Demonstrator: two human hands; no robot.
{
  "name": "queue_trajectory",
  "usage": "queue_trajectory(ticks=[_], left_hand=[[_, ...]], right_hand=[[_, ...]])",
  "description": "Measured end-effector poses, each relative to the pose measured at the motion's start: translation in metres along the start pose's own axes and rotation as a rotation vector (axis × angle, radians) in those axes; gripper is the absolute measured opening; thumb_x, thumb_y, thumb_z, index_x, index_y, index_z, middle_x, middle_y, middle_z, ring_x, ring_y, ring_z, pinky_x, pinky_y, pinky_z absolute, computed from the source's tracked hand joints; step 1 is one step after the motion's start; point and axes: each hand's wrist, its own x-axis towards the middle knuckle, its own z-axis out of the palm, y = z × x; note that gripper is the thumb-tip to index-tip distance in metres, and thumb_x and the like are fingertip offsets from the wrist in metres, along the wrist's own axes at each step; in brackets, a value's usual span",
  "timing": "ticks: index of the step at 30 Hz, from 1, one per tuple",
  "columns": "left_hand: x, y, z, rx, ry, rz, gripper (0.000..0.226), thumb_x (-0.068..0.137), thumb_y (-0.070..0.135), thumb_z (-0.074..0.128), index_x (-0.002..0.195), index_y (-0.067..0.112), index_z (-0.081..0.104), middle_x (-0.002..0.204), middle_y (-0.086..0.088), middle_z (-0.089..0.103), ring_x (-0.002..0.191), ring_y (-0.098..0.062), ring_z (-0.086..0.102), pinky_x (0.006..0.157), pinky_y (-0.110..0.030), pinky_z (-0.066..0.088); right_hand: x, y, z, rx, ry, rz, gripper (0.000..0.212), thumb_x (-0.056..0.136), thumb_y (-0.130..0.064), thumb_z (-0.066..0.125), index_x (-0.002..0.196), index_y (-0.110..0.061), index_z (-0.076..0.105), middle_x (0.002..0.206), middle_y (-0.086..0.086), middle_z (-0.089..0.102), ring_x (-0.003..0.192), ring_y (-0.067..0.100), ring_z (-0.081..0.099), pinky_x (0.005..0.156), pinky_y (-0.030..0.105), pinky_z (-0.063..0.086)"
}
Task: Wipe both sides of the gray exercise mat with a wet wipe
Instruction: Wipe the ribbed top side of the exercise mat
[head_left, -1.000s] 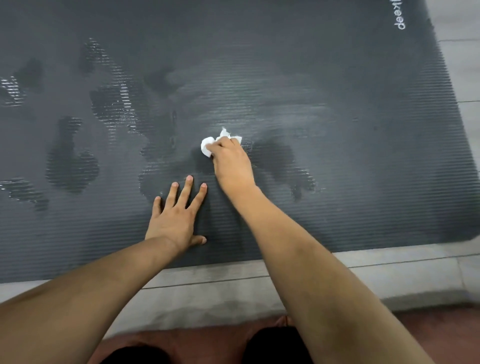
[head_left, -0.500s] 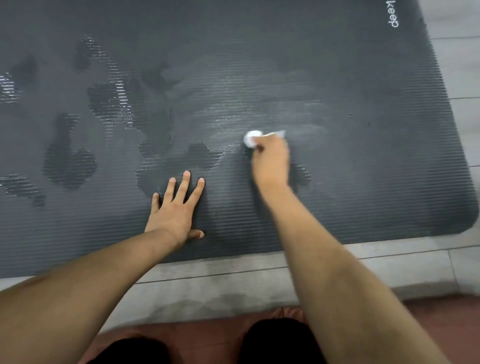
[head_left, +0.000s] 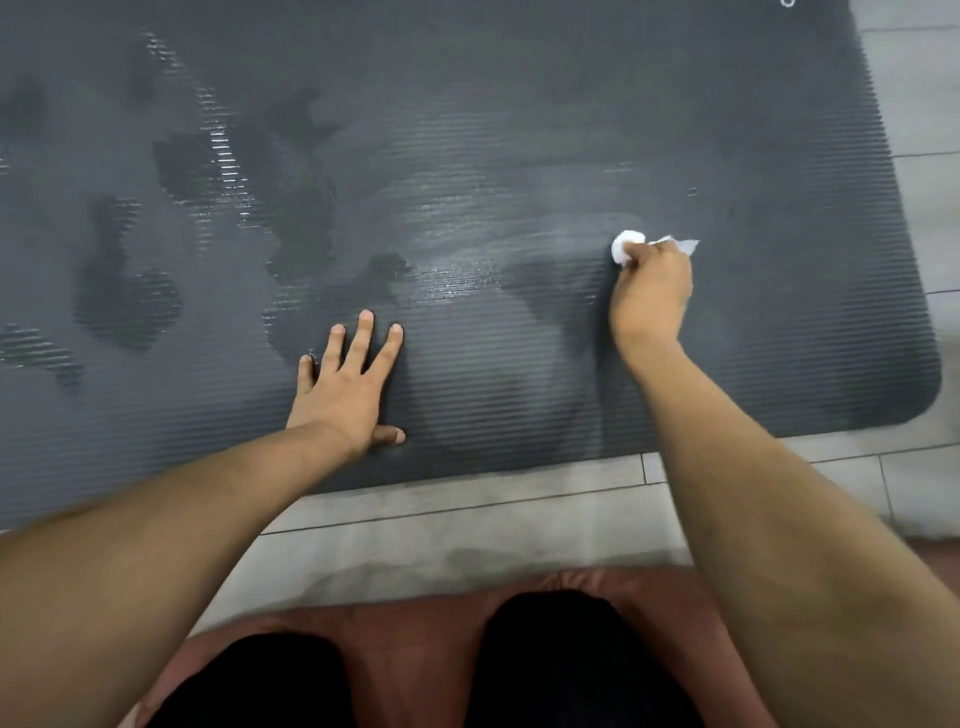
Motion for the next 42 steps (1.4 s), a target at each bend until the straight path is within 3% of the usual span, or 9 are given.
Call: queue_trajectory(ticks=[6, 9, 15, 18, 25, 28, 31, 35, 42], left_hand=[[-0.001, 0.002, -0.003, -0.017, -0.014, -0.016, 0.128, 0.08, 0.057, 0.078, 0.157, 0.04, -0.023, 0.163, 0.006, -0.036, 0.155, -0.027, -0.021, 0.126, -0.058, 0.007], [-0.001, 0.003, -0.004, -0.019, -0.015, -0.015, 0.129, 0.08, 0.057, 0.078, 0.157, 0.04, -0.024, 0.163, 0.006, -0.036, 0.156, -0.028, -0.02, 0.126, -0.058, 0.008], [-0.002, 0.002, -0.004, -0.035, -0.012, -0.009, 0.129, 0.08, 0.055, 0.079, 0.157, 0.04, -0.023, 0.163, 0.006, -0.036, 0.156, -0.029, -0.019, 0.125, -0.058, 0.007], [-0.004, 0.003, -0.006, -0.033, -0.017, -0.013, 0.13, 0.079, 0.056, 0.08, 0.157, 0.04, -0.022, 0.164, 0.006, -0.035, 0.156, -0.029, -0.018, 0.125, -0.059, 0.008], [-0.007, 0.01, -0.013, -0.054, -0.027, -0.043, 0.13, 0.077, 0.05, 0.084, 0.159, 0.041, -0.016, 0.165, 0.007, -0.031, 0.156, -0.029, -0.016, 0.125, -0.059, 0.011], [-0.006, 0.011, -0.013, -0.035, -0.036, -0.049, 0.13, 0.078, 0.05, 0.083, 0.159, 0.039, -0.018, 0.165, 0.006, -0.032, 0.156, -0.03, -0.016, 0.125, -0.058, 0.011], [-0.006, 0.01, -0.012, -0.028, -0.033, -0.048, 0.13, 0.079, 0.052, 0.082, 0.158, 0.039, -0.02, 0.165, 0.005, -0.033, 0.156, -0.03, -0.016, 0.125, -0.058, 0.012], [-0.007, 0.015, -0.016, -0.017, -0.031, -0.059, 0.131, 0.077, 0.051, 0.084, 0.159, 0.037, -0.018, 0.166, 0.004, -0.031, 0.157, -0.031, -0.013, 0.124, -0.058, 0.017], [-0.013, 0.047, -0.025, 0.105, 0.039, 0.093, 0.131, 0.072, 0.05, 0.087, 0.156, 0.051, -0.013, 0.167, 0.002, -0.024, 0.156, -0.036, 0.001, 0.113, -0.062, 0.034]], right_hand=[[-0.109, -0.125, 0.035, 0.195, -0.304, -0.443, 0.024, 0.08, 0.001, 0.056, 0.092, -0.016, 0.069, 0.096, 0.011, 0.06, 0.094, 0.029, 0.055, 0.068, 0.033, 0.047], [-0.11, -0.114, 0.034, 0.177, -0.304, -0.633, 0.023, 0.084, -0.001, 0.059, 0.101, -0.012, 0.07, 0.103, 0.008, 0.062, 0.106, 0.029, 0.054, 0.077, 0.036, 0.048], [-0.032, 0.02, -0.011, 0.025, -0.086, -0.102, 0.026, 0.081, -0.004, 0.048, 0.089, -0.011, 0.071, 0.097, 0.014, 0.062, 0.095, 0.037, 0.055, 0.076, 0.036, 0.043], [-0.045, -0.011, -0.002, 0.082, -0.075, 0.138, 0.023, 0.078, 0.0, 0.05, 0.084, -0.008, 0.071, 0.092, 0.015, 0.062, 0.089, 0.031, 0.059, 0.072, 0.031, 0.04], [-0.152, -0.118, 0.019, 0.169, -0.468, -0.582, 0.026, 0.088, -0.005, 0.054, 0.108, -0.013, 0.067, 0.11, 0.008, 0.058, 0.108, 0.026, 0.049, 0.076, 0.033, 0.041], [-0.103, -0.061, 0.019, 0.098, -0.352, -0.429, 0.023, 0.082, -0.023, 0.047, 0.093, -0.017, 0.067, 0.1, 0.004, 0.056, 0.093, 0.022, 0.054, 0.07, 0.028, 0.035], [-0.05, 0.019, -0.004, -0.065, -0.151, -0.134, 0.024, 0.075, -0.012, 0.043, 0.083, -0.015, 0.066, 0.091, 0.007, 0.056, 0.084, 0.024, 0.052, 0.066, 0.02, 0.022], [-0.055, 0.028, -0.016, 0.052, -0.079, 0.07, 0.028, 0.08, 0.0, 0.048, 0.093, -0.01, 0.07, 0.094, 0.014, 0.059, 0.088, 0.032, 0.056, 0.071, 0.031, 0.042], [-0.132, -0.042, 0.009, 0.21, -0.243, -0.631, 0.025, 0.074, -0.001, 0.07, 0.097, -0.01, 0.07, 0.09, 0.007, 0.06, 0.083, 0.027, 0.054, 0.065, 0.033, 0.044]])
